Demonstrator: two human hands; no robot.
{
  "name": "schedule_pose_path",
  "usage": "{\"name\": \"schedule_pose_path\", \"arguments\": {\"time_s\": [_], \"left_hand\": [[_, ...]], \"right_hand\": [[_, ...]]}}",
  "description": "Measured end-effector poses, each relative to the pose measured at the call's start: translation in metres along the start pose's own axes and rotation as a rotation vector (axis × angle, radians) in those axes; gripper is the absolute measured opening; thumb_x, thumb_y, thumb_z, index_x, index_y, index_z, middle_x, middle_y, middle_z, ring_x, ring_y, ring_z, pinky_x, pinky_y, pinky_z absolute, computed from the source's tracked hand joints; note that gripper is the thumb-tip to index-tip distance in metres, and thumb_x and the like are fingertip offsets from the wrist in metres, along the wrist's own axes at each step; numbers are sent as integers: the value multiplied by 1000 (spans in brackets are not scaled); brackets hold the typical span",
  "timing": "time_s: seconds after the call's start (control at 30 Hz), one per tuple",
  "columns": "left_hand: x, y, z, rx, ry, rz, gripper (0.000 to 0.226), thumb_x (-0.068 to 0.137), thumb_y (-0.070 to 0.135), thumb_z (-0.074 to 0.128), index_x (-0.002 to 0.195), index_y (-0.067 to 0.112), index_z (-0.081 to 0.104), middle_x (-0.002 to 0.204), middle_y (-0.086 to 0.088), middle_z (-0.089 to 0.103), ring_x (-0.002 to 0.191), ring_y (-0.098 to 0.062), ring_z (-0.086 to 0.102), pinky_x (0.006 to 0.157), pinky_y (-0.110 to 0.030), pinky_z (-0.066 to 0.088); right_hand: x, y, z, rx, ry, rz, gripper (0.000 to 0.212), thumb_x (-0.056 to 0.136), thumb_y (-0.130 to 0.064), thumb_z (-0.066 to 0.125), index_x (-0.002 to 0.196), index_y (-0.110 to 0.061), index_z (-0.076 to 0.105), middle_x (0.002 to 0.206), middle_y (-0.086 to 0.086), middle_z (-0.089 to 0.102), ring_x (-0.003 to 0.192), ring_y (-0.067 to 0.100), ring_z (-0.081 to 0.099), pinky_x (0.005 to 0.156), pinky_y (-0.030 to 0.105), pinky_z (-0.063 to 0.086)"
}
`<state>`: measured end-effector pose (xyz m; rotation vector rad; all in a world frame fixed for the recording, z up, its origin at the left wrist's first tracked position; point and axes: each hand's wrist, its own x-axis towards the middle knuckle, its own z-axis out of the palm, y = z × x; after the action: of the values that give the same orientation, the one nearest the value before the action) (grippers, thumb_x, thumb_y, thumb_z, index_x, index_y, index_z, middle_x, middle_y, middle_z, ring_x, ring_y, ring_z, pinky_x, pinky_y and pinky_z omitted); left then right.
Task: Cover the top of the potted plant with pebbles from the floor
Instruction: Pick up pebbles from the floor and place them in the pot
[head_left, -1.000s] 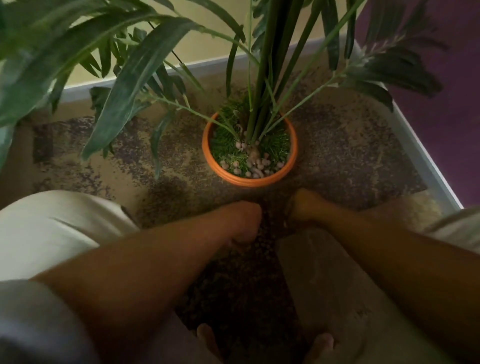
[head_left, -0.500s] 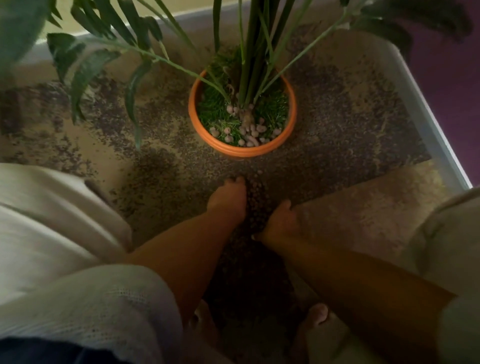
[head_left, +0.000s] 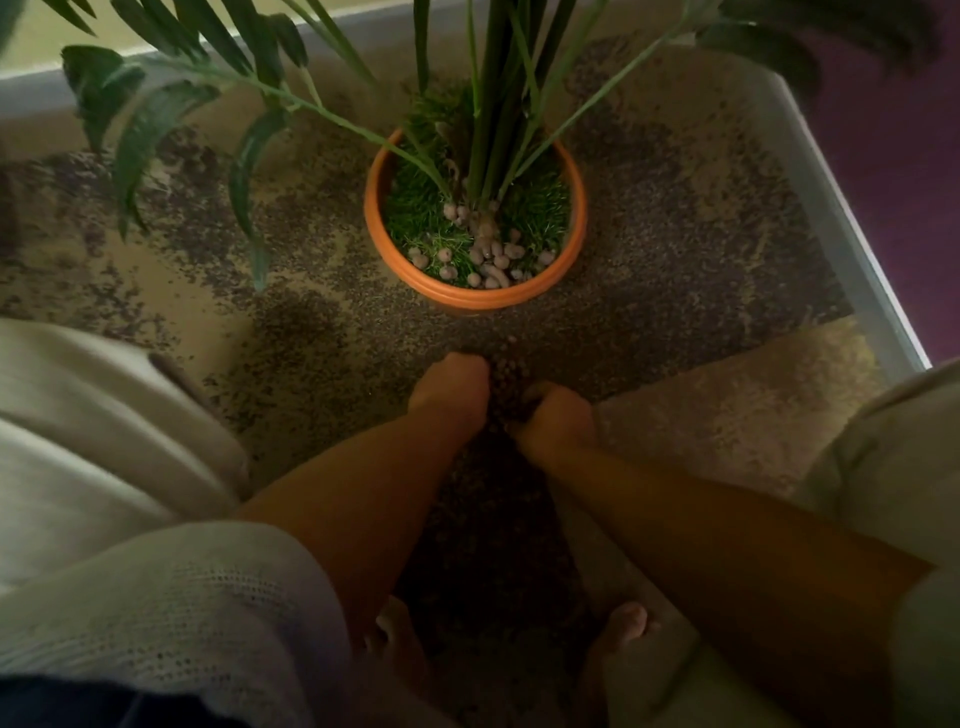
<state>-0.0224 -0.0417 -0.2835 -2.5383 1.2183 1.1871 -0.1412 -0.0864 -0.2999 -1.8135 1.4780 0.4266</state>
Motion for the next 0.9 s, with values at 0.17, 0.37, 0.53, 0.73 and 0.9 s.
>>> {"name": "schedule_pose_path", "arguments": {"time_s": [0.17, 0.37, 0.53, 0.73, 0.9], "left_hand": [[0, 1, -2, -46, -5, -25, 26, 89, 2, 49, 110, 8, 64, 117, -16, 62, 110, -34, 62, 88, -44, 53], [-1, 2, -2, -55, -21, -42, 26, 89, 2, 50, 110, 7, 64, 117, -16, 62, 110, -34, 62, 89, -42, 53], [0, 3, -4, -78, -40, -59, 24, 88, 4, 52, 109, 8, 64, 117, -15, 62, 109, -32, 62, 88, -41, 54], [-2, 0, -3, -109, -21, -99, 25, 88, 6, 52, 110, 8, 65, 118, -16, 62, 110, -33, 62, 88, -41, 52], [-3, 1, -2, -102, -32, -101, 26, 88, 6, 53, 110, 8, 65, 118, -15, 63, 109, -33, 63, 88, -41, 53]], "right_hand": [[4, -3, -5, -8, -6, 35, 25, 86, -25, 69, 110, -18, 74, 123, 8, 70, 117, 28, 64, 97, 32, 52], [5, -7, -8, -57, 8, 24, 25, 85, -23, 69, 108, -17, 75, 120, 10, 71, 113, 29, 66, 97, 35, 54], [4, -9, -10, -123, -22, -26, 28, 84, -26, 72, 110, -16, 74, 119, 12, 71, 112, 31, 67, 95, 39, 56], [-1, -7, -4, -194, -4, -81, 29, 89, -22, 65, 118, -17, 69, 128, 14, 64, 117, 34, 63, 97, 40, 53], [2, -6, -7, -150, -10, -54, 25, 86, -24, 69, 110, -18, 73, 121, 11, 69, 113, 30, 66, 94, 36, 55]]}}
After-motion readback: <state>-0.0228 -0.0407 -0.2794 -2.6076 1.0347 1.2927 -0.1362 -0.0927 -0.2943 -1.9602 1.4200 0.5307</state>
